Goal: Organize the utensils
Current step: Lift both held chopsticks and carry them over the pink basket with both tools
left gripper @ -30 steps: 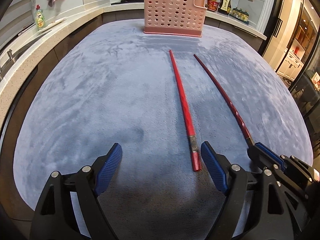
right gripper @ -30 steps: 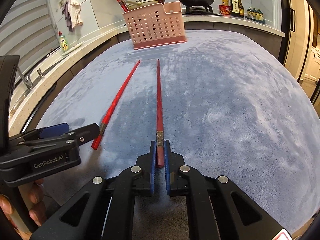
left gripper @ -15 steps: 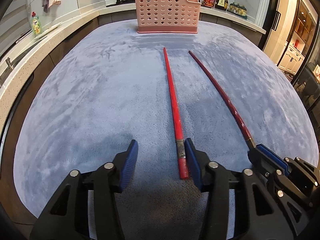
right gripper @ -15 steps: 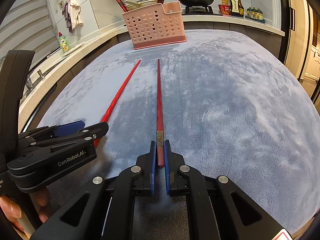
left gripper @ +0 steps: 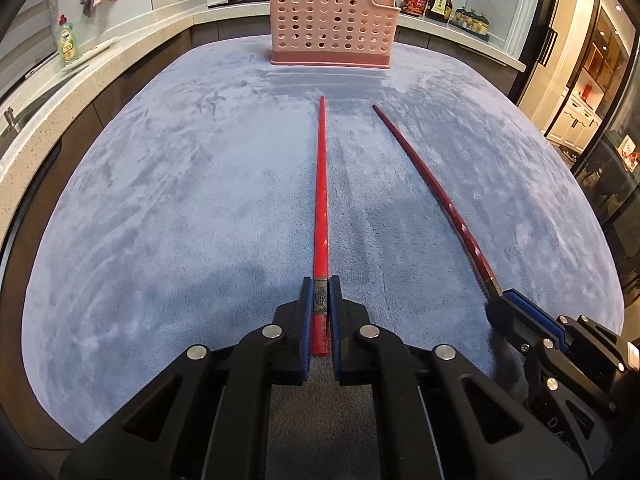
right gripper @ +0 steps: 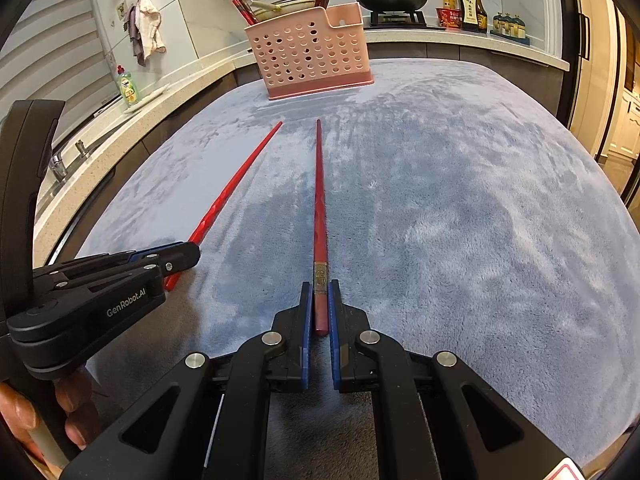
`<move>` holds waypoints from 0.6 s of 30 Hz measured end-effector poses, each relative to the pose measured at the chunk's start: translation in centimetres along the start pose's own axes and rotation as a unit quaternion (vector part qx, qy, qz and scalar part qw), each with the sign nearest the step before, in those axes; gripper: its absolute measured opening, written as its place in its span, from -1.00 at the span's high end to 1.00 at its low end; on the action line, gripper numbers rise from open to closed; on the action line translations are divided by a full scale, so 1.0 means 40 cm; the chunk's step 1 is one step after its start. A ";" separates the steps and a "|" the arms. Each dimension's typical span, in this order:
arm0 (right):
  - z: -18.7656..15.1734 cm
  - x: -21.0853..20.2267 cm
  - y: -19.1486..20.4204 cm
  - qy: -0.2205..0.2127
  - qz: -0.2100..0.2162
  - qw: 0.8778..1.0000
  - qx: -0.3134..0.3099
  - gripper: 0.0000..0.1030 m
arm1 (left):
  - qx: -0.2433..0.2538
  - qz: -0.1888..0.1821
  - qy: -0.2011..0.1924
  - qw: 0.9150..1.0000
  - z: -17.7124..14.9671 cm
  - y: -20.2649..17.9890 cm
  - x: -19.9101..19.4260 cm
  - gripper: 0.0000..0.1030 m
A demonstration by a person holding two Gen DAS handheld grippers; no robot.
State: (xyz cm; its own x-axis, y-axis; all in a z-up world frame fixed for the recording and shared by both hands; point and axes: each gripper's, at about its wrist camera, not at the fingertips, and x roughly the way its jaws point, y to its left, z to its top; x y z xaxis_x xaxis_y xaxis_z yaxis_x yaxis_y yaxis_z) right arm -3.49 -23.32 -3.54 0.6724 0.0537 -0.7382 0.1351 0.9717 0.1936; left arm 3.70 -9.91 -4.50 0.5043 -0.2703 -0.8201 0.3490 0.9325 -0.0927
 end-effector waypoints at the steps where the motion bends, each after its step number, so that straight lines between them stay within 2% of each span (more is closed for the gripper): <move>1: 0.002 -0.003 0.000 -0.001 0.000 1.000 0.000 0.87 | -0.001 -0.002 0.000 1.000 0.001 0.001 -0.004 0.87; 8: 0.040 -0.056 -0.002 -0.023 0.006 1.000 0.005 0.87 | -0.007 -0.011 -0.022 1.000 0.022 0.011 -0.057 0.87; 18: 0.140 -0.150 0.011 -0.072 0.020 0.997 0.006 0.86 | -0.002 -0.021 -0.083 0.996 0.113 0.017 -0.183 0.87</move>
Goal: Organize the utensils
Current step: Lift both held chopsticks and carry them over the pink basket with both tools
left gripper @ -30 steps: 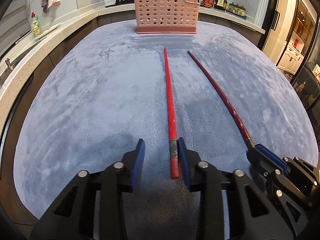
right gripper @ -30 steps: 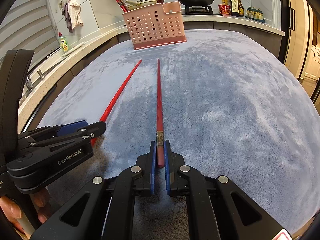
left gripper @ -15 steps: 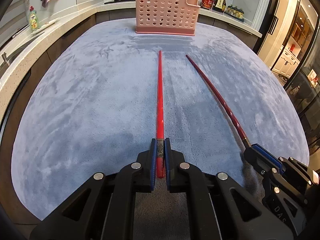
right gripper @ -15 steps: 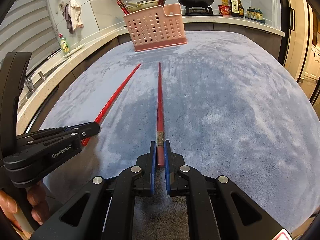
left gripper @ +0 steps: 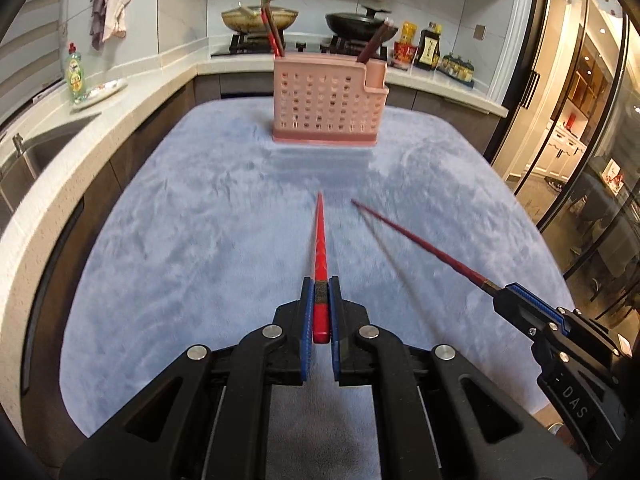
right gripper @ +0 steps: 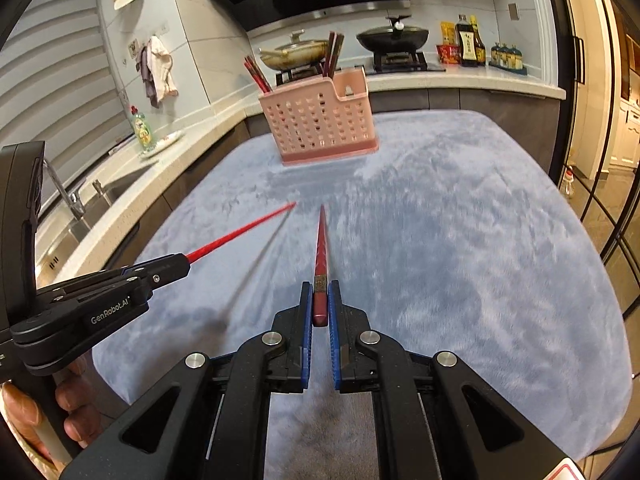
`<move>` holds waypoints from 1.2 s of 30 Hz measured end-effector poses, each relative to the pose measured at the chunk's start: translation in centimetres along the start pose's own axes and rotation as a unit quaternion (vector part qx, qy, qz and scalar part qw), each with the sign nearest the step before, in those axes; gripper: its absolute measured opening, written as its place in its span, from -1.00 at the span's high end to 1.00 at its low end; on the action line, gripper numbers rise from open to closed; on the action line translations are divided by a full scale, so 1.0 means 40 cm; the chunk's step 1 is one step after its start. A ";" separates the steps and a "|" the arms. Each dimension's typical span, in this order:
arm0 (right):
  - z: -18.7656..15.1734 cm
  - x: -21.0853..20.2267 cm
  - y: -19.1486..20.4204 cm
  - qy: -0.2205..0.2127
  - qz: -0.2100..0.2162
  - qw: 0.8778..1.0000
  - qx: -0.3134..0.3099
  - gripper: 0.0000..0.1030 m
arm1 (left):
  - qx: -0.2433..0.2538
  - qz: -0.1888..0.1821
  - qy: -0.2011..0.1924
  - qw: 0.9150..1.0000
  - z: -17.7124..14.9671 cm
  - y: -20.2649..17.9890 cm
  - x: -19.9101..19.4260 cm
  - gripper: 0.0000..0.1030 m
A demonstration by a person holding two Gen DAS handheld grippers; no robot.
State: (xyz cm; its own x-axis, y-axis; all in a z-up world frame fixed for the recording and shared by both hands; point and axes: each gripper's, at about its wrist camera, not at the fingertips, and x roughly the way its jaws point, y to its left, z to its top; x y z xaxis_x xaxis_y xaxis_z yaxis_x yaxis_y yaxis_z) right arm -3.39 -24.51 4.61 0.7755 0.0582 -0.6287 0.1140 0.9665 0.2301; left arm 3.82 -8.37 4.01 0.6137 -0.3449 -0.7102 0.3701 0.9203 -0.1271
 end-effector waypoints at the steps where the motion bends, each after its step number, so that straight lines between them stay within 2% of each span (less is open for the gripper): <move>1: 0.019 -0.011 0.004 -0.009 0.002 1.000 -0.001 0.86 | 0.001 -0.001 -0.006 1.000 0.011 0.000 -0.012 0.87; 12: 0.202 -0.071 0.026 -0.083 0.022 0.996 -0.012 0.86 | 0.005 -0.015 -0.084 0.996 0.199 0.015 -0.115 0.87; 25: 0.369 -0.055 0.023 -0.133 0.042 0.990 0.003 0.86 | -0.021 -0.024 -0.127 0.991 0.377 0.049 -0.115 0.87; 32: 0.538 -0.004 0.019 -0.174 0.046 0.984 0.011 0.86 | -0.031 -0.012 -0.163 0.986 0.518 0.062 -0.091 0.87; 36: 0.649 0.032 0.010 -0.203 0.053 0.978 0.023 0.86 | -0.044 -0.008 -0.201 0.979 0.623 0.076 -0.086 0.87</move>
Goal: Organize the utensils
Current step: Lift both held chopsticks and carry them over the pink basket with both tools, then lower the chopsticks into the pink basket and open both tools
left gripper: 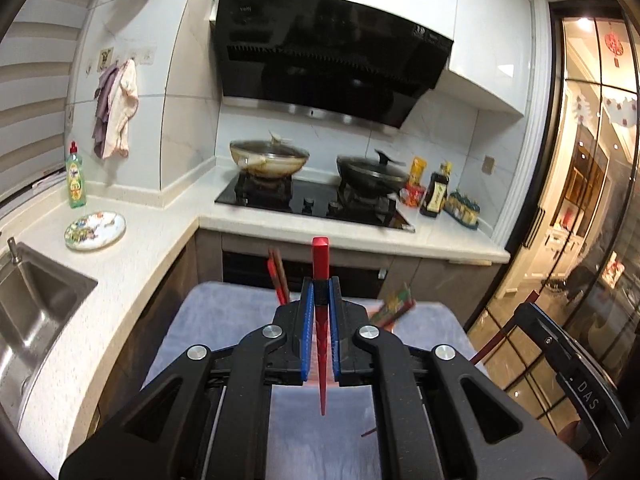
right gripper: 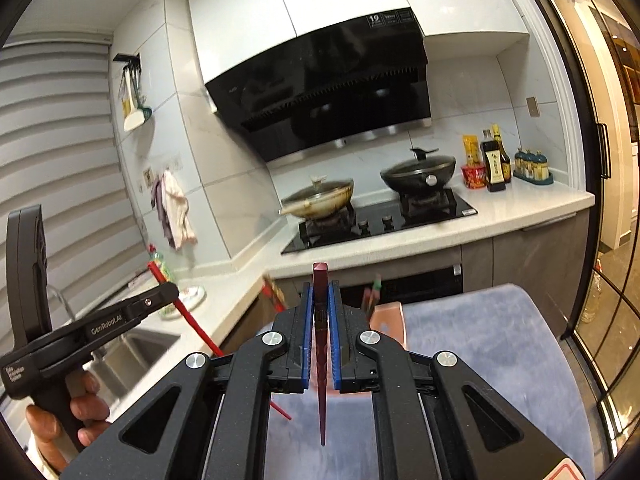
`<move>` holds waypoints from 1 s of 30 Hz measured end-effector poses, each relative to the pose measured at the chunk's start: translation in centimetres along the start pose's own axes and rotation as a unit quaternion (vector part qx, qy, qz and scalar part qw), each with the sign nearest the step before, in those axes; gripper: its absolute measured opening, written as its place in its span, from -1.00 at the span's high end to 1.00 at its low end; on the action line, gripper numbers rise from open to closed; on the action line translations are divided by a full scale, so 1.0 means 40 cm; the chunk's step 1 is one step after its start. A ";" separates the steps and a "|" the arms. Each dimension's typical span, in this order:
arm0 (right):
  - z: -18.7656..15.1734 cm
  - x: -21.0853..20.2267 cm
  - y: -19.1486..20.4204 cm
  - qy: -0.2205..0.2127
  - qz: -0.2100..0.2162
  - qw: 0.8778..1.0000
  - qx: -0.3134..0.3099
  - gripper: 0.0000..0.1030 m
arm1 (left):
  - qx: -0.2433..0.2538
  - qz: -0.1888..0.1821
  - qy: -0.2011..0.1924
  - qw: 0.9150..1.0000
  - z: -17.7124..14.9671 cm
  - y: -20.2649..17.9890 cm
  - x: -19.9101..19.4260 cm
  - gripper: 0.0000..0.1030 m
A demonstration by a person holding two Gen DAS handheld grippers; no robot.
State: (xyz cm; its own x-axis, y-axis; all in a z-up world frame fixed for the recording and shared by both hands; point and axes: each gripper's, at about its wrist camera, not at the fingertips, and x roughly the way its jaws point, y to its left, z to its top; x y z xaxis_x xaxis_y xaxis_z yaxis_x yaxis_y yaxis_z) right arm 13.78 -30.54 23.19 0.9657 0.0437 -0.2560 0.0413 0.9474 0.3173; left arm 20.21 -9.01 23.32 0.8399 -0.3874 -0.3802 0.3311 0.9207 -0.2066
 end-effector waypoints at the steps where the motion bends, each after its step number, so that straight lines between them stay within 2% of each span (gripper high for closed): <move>1: 0.016 0.014 0.000 -0.005 0.000 1.000 0.002 0.86 | -0.003 0.002 -0.010 1.000 0.019 0.002 0.007 0.87; 6: 0.105 0.101 -0.005 -0.043 -0.002 0.999 0.010 0.86 | -0.009 0.005 -0.057 0.998 0.109 0.001 0.062 0.87; 11: 0.143 0.196 -0.039 -0.059 -0.017 0.998 0.029 0.87 | -0.009 0.014 -0.067 0.998 0.131 0.000 0.152 0.87; 15: 0.121 0.278 -0.088 -0.037 -0.025 0.998 0.053 0.86 | -0.011 0.022 -0.049 0.998 0.112 0.011 0.230 0.87; 21: 0.055 0.356 -0.122 0.001 -0.033 0.998 0.055 0.86 | -0.022 0.024 -0.017 0.999 0.059 0.046 0.309 0.87; 30: -0.020 0.430 -0.130 0.051 -0.038 0.997 0.043 0.86 | -0.033 0.023 0.021 0.999 0.000 0.065 0.370 0.86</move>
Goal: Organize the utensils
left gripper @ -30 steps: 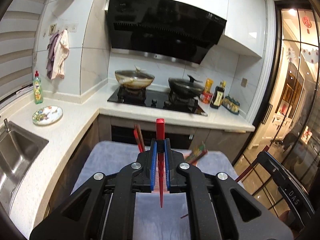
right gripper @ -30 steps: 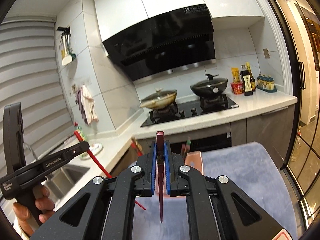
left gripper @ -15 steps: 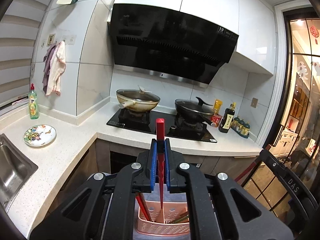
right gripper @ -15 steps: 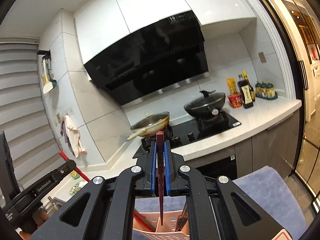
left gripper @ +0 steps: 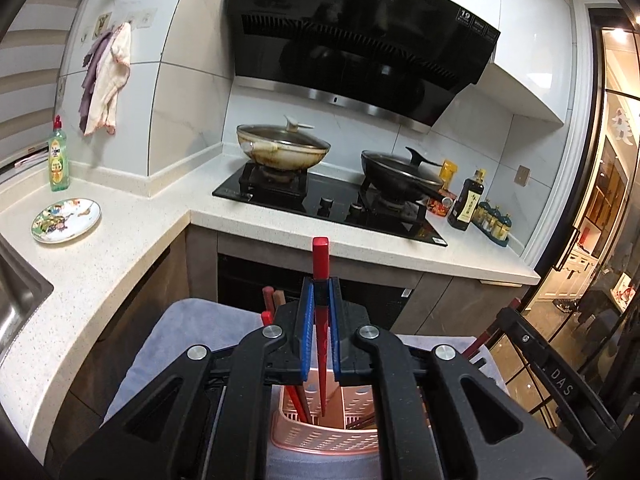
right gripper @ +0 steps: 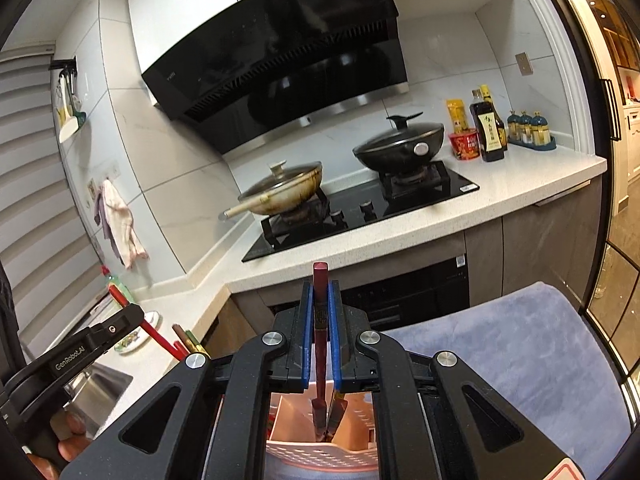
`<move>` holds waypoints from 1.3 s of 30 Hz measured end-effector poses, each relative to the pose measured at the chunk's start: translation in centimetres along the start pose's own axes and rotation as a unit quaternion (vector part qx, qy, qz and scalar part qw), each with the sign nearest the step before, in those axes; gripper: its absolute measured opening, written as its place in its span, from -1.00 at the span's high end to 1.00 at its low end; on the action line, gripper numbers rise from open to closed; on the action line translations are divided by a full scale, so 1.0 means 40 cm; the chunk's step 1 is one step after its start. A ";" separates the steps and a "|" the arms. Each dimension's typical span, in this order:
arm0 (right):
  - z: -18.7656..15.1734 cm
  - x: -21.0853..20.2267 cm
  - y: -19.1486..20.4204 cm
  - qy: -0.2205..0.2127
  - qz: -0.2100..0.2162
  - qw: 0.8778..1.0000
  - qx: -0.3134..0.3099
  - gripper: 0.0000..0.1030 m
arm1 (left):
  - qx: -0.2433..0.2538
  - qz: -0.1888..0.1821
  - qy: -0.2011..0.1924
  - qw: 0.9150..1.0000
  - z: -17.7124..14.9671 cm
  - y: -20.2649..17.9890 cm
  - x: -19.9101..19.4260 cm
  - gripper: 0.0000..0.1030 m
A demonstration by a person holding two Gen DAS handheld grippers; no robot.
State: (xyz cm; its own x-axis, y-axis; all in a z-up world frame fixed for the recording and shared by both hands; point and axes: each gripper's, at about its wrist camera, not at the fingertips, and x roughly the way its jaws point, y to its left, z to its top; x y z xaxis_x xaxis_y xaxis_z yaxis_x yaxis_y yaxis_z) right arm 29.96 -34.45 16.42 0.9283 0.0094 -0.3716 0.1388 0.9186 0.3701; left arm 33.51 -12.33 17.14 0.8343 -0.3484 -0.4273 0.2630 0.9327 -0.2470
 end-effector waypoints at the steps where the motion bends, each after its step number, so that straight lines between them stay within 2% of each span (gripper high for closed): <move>1: -0.005 0.004 0.001 0.003 -0.002 1.000 -0.002 0.86 | 0.000 0.000 0.003 1.000 -0.004 0.002 0.006 0.86; 4: -0.017 0.010 0.006 0.011 -0.004 1.000 -0.011 0.85 | 0.002 0.003 0.020 1.000 -0.021 0.008 0.020 0.85; 6: -0.022 0.001 0.008 0.009 -0.007 1.000 -0.013 0.69 | 0.006 0.010 0.023 1.000 -0.034 0.011 0.020 0.84; 7: -0.023 -0.004 0.009 0.007 -0.005 1.000 -0.013 0.59 | 0.007 0.010 0.026 1.000 -0.038 0.014 0.022 0.69; 8: -0.023 -0.010 0.011 0.006 -0.003 1.000 -0.014 0.51 | 0.007 0.011 0.027 1.000 -0.042 0.016 0.021 0.63; 10: -0.024 -0.023 0.014 0.004 -0.004 1.000 -0.019 0.48 | 0.008 0.013 0.028 1.000 -0.047 0.018 0.015 0.60; 14: -0.026 -0.057 0.025 0.000 0.004 1.000 -0.025 0.38 | 0.009 0.019 0.024 0.999 -0.049 0.018 -0.003 0.33; 17: -0.029 -0.081 0.035 -0.002 0.008 1.000 -0.030 0.27 | 0.014 0.022 0.020 0.999 -0.048 0.012 -0.020 0.31; 20: -0.036 -0.109 0.048 -0.003 0.011 0.999 -0.040 0.17 | 0.018 0.026 0.014 0.999 -0.048 0.007 -0.045 0.05; 26: -0.058 -0.172 0.075 0.000 0.016 0.998 -0.059 -0.04 | 0.043 0.036 0.002 0.998 -0.057 -0.017 -0.108 -0.01; 30: -0.074 -0.210 0.086 0.006 0.010 0.997 -0.071 -0.05 | 0.056 0.047 0.001 0.997 -0.073 -0.034 -0.147 -0.16; 39: -0.131 -0.282 0.087 0.025 -0.002 0.995 -0.093 -0.05 | 0.080 0.059 0.010 0.995 -0.119 -0.052 -0.217 -0.17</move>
State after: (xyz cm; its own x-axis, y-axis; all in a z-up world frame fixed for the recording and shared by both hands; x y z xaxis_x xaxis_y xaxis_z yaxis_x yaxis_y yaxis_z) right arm 18.18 -29.27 17.42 0.9087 0.0212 -0.4169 0.0715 0.9760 0.2055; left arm 23.40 -11.69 17.21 0.8543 -0.2356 -0.4633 0.2388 0.9696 -0.0527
